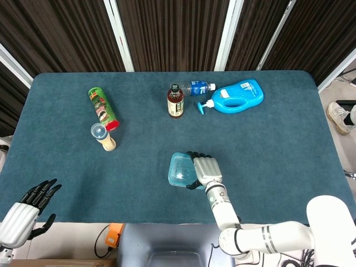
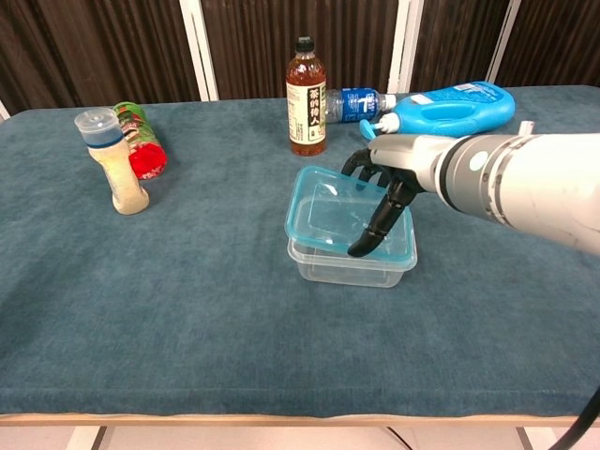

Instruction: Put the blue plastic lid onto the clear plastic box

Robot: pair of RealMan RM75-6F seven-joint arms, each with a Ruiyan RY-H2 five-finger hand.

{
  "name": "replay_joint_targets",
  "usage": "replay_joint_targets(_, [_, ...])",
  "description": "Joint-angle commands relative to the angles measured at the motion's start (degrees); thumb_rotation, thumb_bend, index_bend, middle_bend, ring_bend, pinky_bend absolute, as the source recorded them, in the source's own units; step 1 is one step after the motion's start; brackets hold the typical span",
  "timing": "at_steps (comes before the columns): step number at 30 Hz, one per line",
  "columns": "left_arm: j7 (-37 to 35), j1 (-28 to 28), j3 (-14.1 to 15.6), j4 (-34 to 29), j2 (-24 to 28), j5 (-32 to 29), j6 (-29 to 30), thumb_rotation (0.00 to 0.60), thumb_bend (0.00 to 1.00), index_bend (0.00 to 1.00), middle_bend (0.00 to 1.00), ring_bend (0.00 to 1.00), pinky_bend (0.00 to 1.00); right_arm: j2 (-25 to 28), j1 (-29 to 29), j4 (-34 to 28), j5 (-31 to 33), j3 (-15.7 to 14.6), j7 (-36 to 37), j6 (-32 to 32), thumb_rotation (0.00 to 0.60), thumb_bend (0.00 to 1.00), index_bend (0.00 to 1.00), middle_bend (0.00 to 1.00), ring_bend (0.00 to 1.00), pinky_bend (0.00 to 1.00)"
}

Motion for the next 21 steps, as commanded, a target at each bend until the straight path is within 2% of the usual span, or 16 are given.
replay_joint_targets(1, [-0.1,0.0,0.0,0.0,0.0,0.0,0.1,0.6,0.43,0.0,0.0,0.0,0.16,0.0,-0.1,0.0,0.0,0.1,0.0,0.0,0.6,0.35,0.75,0.48,0.4,0.5])
replay_joint_targets(21, [-0.2,0.1,0.1,0.1,0.0,0.3,0.4,0.6,0.43,0.0,0.0,0.0,0.16,0.3,-0.9,-0.5,-0.6,0.0,-0.1,-0.7,0.6,0.35,0.74,0.48,0.4,0.5])
